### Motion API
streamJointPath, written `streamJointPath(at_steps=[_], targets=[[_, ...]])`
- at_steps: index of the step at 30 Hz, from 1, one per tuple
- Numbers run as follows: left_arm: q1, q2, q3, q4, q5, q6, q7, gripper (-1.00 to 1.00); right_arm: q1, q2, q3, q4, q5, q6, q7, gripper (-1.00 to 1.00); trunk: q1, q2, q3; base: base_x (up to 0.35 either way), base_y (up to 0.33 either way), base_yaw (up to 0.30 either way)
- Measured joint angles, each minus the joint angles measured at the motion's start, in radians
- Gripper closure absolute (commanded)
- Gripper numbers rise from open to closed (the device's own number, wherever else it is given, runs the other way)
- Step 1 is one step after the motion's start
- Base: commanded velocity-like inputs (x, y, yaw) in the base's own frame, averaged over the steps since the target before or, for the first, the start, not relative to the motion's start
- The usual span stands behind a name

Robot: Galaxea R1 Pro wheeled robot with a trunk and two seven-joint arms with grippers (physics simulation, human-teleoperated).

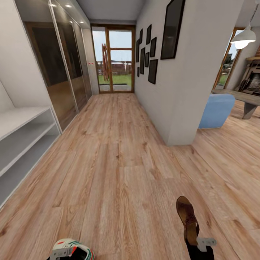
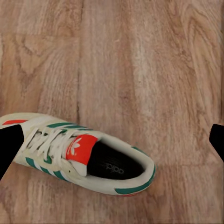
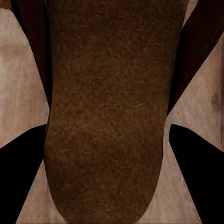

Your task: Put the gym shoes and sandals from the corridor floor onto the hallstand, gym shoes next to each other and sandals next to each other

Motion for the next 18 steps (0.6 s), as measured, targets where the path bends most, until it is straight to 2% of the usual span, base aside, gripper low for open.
streamJointPath(at_steps=[18], targets=[[0.0,0.0,0.0,0.0,0.0,0.0,0.0,-1.0,0.0,0.0,0.0,0.0,-0.001,0.0,-0.001,1.0,0.0,0.0,0.0,0.209,-0.208,0.0]])
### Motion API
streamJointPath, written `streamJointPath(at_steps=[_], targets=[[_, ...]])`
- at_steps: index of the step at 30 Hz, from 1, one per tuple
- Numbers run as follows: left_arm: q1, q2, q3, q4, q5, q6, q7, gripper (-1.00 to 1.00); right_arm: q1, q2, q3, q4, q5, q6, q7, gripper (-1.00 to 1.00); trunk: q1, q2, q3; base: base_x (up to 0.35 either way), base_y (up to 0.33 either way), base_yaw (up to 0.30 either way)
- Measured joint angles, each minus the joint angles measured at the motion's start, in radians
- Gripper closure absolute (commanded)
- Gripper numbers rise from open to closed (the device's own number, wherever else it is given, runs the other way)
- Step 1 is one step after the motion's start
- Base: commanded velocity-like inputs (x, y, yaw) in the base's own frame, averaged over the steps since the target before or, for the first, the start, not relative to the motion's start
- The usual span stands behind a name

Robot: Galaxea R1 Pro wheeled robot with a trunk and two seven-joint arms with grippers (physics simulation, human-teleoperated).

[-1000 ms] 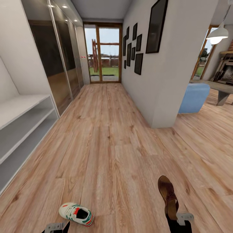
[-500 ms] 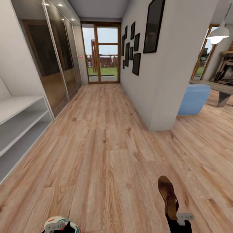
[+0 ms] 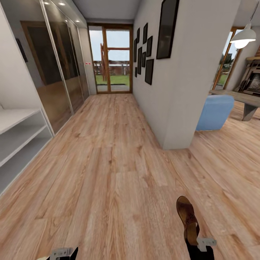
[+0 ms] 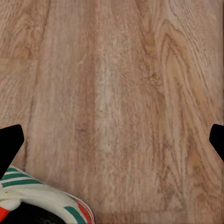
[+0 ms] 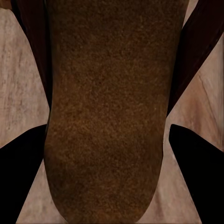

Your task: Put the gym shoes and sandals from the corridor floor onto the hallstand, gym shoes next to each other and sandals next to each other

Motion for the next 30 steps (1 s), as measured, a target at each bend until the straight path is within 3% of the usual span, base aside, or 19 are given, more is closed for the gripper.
streamJointPath(at_steps=[24,30], targets=[[0.0,0.0,0.0,0.0,0.0,0.0,0.0,-1.0,0.0,0.0,0.0,0.0,0.0,0.0,0.0,1.0,0.0,0.0,0.0,0.197,-0.216,0.001],[0.0,0.0,0.001,0.0,0.0,0.0,0.0,-1.0,0.0,0.0,0.0,0.0,0.0,0.0,0.0,1.0,0.0,0.0,0.0,0.193,-0.221,0.172]])
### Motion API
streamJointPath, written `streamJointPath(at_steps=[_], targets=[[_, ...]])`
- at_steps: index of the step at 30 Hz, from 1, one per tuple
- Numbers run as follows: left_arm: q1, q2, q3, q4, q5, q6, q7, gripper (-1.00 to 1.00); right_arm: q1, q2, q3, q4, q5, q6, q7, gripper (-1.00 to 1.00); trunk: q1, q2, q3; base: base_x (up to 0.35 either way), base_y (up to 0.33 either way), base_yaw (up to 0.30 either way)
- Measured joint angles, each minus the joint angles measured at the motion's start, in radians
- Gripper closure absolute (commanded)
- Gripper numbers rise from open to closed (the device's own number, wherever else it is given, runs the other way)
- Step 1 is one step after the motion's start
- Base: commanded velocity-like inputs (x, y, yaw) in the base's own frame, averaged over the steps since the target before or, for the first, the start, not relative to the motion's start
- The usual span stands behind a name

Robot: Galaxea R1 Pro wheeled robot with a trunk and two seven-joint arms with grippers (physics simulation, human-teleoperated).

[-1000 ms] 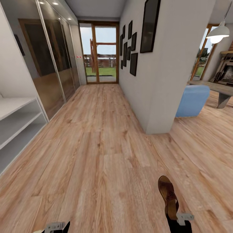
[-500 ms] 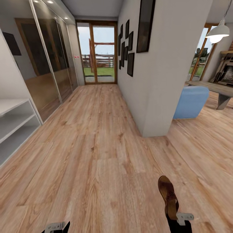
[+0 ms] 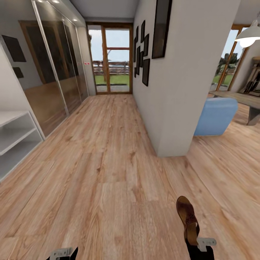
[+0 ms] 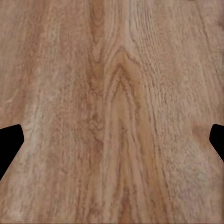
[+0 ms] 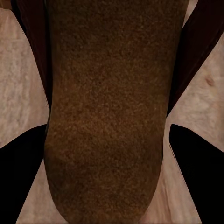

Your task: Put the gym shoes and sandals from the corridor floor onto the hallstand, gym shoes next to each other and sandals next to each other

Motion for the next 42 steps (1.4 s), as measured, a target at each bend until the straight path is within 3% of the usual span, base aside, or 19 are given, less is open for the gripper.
streamJointPath(at_steps=[31,42], targets=[[0.0,0.0,0.0,0.0,0.0,0.0,0.0,-1.0,0.0,0.0,0.0,0.0,0.0,-0.001,0.0,1.0,0.0,0.0,0.0,0.232,-0.214,0.271],[0.0,0.001,0.0,-0.001,0.001,0.0,0.0,-1.0,0.0,0.0,0.0,0.0,0.0,-0.001,0.0,1.0,0.0,0.0,0.0,0.075,-0.034,0.276]])
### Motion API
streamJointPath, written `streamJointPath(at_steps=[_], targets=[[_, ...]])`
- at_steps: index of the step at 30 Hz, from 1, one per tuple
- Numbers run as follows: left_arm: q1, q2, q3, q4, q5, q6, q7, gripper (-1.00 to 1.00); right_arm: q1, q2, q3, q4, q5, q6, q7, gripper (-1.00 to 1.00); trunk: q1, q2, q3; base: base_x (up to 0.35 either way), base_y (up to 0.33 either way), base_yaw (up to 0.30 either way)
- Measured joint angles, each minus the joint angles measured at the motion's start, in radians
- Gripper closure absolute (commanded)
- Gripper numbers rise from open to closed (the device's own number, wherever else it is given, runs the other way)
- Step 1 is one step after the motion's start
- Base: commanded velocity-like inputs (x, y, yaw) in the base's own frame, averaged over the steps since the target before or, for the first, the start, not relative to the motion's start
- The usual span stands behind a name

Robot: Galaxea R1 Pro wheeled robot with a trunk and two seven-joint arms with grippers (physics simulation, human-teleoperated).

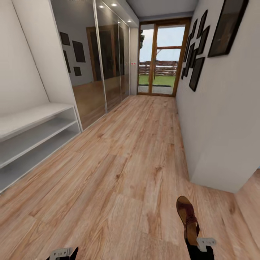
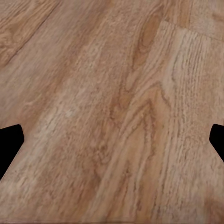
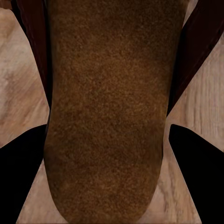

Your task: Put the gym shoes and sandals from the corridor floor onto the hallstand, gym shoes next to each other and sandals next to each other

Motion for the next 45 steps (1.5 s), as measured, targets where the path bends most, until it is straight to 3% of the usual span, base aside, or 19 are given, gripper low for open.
streamJointPath(at_steps=[45], targets=[[0.0,0.0,0.0,0.0,0.0,0.0,0.0,-1.0,0.0,0.009,0.0,-0.002,-0.003,0.002,0.0,1.0,0.0,0.0,-0.013,0.0,0.0,0.277]])
